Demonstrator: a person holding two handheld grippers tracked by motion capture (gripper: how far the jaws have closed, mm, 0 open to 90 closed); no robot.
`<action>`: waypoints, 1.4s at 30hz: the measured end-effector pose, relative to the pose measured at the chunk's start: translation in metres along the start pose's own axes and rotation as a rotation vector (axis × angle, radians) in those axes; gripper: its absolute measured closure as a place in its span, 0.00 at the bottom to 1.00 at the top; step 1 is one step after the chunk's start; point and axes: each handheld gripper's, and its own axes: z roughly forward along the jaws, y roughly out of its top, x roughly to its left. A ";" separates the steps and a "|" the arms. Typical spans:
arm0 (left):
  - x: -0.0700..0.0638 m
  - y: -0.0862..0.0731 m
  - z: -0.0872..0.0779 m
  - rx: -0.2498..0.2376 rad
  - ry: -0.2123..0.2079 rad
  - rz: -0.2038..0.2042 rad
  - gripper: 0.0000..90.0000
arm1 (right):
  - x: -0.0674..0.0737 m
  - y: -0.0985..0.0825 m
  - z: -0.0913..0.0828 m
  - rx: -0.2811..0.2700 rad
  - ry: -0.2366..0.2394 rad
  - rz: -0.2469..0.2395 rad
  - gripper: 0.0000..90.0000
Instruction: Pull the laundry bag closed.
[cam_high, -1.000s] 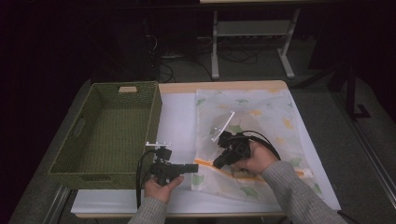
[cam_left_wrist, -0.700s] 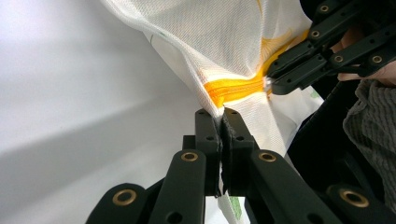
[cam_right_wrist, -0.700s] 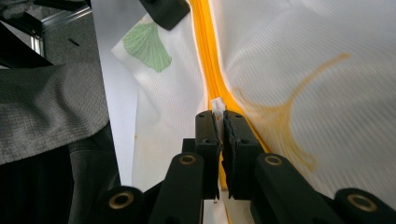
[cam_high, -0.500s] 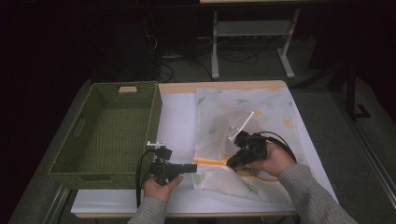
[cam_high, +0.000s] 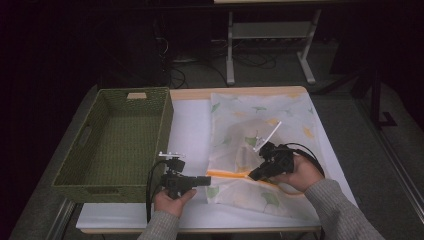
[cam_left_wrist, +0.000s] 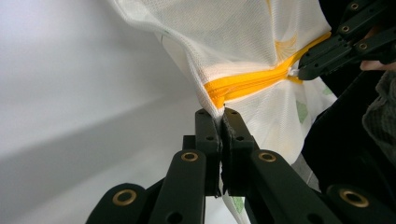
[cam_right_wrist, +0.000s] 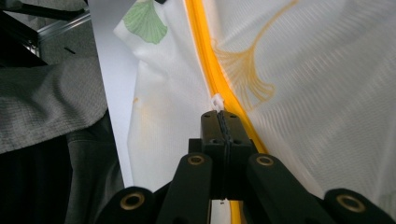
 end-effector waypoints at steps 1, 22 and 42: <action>0.000 0.000 0.000 0.001 0.001 -0.001 0.97 | -0.001 -0.001 -0.001 0.001 0.000 0.002 1.00; 0.001 -0.002 0.000 0.016 0.041 0.010 0.97 | -0.007 -0.038 -0.025 -0.003 -0.025 0.067 1.00; 0.000 -0.003 -0.001 0.026 0.067 0.026 0.97 | -0.017 -0.075 -0.038 -0.015 -0.048 0.136 1.00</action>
